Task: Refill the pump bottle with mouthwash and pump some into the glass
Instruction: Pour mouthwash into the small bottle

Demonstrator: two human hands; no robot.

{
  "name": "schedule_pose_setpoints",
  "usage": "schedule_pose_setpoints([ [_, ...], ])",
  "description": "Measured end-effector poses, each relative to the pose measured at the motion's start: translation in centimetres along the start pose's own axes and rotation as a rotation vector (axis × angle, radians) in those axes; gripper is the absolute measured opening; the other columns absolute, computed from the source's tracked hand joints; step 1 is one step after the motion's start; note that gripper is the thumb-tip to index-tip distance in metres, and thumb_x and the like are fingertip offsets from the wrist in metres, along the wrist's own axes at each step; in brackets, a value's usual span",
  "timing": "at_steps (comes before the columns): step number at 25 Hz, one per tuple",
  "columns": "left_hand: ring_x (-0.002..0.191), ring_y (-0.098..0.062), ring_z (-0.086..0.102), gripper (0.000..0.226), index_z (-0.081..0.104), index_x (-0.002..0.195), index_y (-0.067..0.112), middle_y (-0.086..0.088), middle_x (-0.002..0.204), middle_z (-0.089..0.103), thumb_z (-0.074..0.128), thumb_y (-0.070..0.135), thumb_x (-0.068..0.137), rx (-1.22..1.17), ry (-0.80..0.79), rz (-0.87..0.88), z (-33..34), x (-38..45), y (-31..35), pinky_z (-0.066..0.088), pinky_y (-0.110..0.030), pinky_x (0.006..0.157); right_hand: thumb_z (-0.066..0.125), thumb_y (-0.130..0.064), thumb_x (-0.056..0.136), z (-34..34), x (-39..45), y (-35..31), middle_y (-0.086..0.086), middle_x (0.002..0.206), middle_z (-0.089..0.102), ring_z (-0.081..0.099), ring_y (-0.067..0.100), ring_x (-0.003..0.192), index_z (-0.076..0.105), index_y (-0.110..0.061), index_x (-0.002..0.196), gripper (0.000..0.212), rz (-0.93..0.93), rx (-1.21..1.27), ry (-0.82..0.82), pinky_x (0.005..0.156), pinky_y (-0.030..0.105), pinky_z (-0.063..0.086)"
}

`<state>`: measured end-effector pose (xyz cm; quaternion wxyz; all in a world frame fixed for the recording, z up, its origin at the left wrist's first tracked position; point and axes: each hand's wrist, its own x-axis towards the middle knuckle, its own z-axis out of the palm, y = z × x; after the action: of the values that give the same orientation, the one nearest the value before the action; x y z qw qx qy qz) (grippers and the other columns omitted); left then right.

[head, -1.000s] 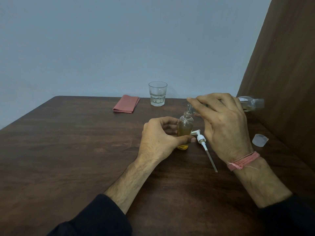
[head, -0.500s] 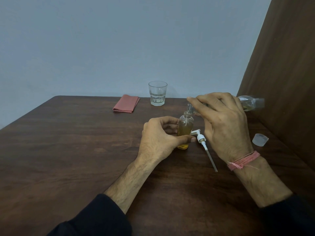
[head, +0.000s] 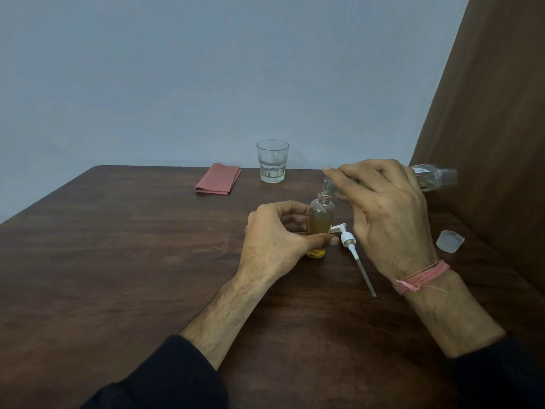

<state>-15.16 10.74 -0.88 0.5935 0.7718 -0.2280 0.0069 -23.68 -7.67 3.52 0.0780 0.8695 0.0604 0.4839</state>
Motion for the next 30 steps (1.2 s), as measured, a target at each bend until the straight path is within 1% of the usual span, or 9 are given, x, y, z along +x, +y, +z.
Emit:
schedule_pose_setpoints([
  [5,0.092,0.009,0.082,0.056,0.088,0.105,0.032,0.025,0.093,0.086,0.115,0.046,0.058,-0.001,-0.002,0.001,-0.04,-0.03,0.03,0.069,-0.021,0.090,0.078,0.007,0.084,-0.03,0.02,0.02,0.000,0.131,0.072,0.061,0.033,0.118,0.067,-0.017,0.147,0.068,-0.001,-0.005,-0.002,0.104,0.047,0.043],
  [13,0.092,0.007,0.083,0.054,0.088,0.104,0.030,0.022,0.092,0.087,0.115,0.046,0.059,-0.003,-0.005,0.021,-0.06,-0.04,0.03,0.067,-0.016,0.087,0.079,0.008,0.084,-0.08,-0.02,-0.13,0.001,0.130,0.073,0.062,0.034,0.118,0.068,-0.016,0.145,0.066,-0.001,0.003,0.010,0.103,0.049,0.045],
  [17,0.092,0.006,0.083,0.055,0.089,0.105,0.029,0.021,0.092,0.087,0.115,0.045,0.059,-0.005,-0.001,0.019,-0.02,-0.06,0.01,0.067,-0.016,0.087,0.078,0.008,0.085,-0.15,-0.01,-0.11,0.001,0.130,0.073,0.062,0.034,0.118,0.068,-0.016,0.145,0.066,0.000,0.006,0.009,0.103,0.049,0.045],
  [24,0.091,0.011,0.081,0.053,0.089,0.103,0.031,0.027,0.092,0.085,0.114,0.047,0.060,0.001,-0.008,0.015,-0.11,-0.13,0.05,0.063,-0.009,0.083,0.079,0.009,0.083,-0.23,0.10,-0.18,0.002,0.130,0.073,0.063,0.034,0.117,0.069,-0.015,0.144,0.066,-0.010,0.007,0.020,0.103,0.050,0.045],
  [26,0.091,0.011,0.081,0.052,0.089,0.103,0.031,0.026,0.091,0.086,0.114,0.047,0.060,-0.002,-0.005,0.015,-0.08,-0.12,0.06,0.064,-0.010,0.084,0.079,0.009,0.083,-0.21,0.06,-0.20,0.002,0.131,0.073,0.063,0.034,0.118,0.069,-0.015,0.144,0.067,-0.011,0.000,0.020,0.104,0.049,0.044],
  [28,0.092,0.010,0.082,0.053,0.090,0.104,0.031,0.024,0.092,0.086,0.114,0.047,0.060,-0.002,-0.008,0.015,-0.09,-0.09,0.06,0.066,-0.015,0.088,0.080,0.010,0.081,-0.16,0.04,-0.19,0.002,0.130,0.073,0.063,0.034,0.118,0.069,-0.015,0.144,0.069,-0.012,-0.005,0.019,0.104,0.049,0.044],
  [30,0.093,0.011,0.081,0.054,0.090,0.105,0.031,0.026,0.093,0.086,0.114,0.048,0.060,0.001,-0.006,0.014,-0.10,-0.09,0.04,0.066,-0.014,0.088,0.081,0.010,0.081,-0.13,0.03,-0.15,0.002,0.130,0.073,0.063,0.034,0.118,0.069,-0.015,0.144,0.069,-0.014,-0.009,0.017,0.104,0.049,0.044],
])
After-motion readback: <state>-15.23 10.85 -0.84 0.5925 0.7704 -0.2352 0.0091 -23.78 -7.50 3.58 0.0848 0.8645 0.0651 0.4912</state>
